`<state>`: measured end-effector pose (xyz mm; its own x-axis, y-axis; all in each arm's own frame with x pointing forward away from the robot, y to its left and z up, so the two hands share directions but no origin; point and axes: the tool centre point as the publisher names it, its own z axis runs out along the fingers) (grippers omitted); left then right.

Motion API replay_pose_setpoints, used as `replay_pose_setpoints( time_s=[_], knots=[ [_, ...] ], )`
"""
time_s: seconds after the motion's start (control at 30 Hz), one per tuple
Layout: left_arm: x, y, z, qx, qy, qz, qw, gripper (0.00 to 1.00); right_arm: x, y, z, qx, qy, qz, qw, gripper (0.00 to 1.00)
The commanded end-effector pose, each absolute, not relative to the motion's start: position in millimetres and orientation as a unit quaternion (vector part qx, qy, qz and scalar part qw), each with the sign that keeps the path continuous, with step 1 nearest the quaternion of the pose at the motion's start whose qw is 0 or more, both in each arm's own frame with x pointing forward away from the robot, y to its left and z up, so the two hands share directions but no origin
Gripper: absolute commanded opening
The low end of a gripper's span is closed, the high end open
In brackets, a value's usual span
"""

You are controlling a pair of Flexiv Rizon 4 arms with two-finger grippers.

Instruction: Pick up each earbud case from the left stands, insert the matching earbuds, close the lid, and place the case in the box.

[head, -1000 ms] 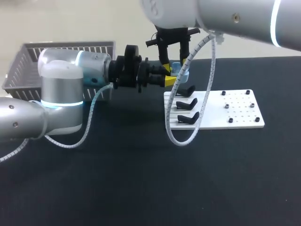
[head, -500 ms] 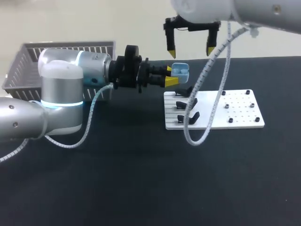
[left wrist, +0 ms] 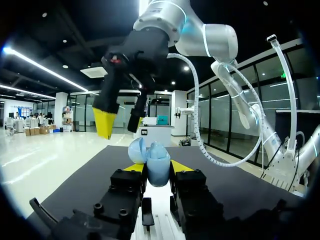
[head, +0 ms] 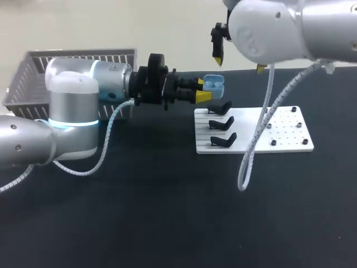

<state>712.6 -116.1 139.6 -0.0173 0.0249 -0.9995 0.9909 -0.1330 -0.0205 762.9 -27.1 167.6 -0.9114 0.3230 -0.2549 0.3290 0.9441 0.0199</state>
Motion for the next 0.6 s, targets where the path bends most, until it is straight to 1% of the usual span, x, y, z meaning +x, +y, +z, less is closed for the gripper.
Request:
replay_pose_setpoints(
  time_s=[0.03, 0.27, 0.6],
  knots=[
    [711, -116, 139, 0.532, 0.476, -0.529, 0.458, 0.00, 758, -29, 160, 0.164, 0.976, -0.014, 0.146, 1.00],
    [711, -116, 139, 0.532, 0.476, -0.529, 0.458, 0.00, 743, -27, 156, 0.139, 0.982, -0.011, 0.123, 1.00],
    [711, -116, 139, 0.532, 0.476, -0.529, 0.458, 0.00, 718, -19, 165, 0.094, 0.988, -0.004, 0.121, 1.00]
  ],
)
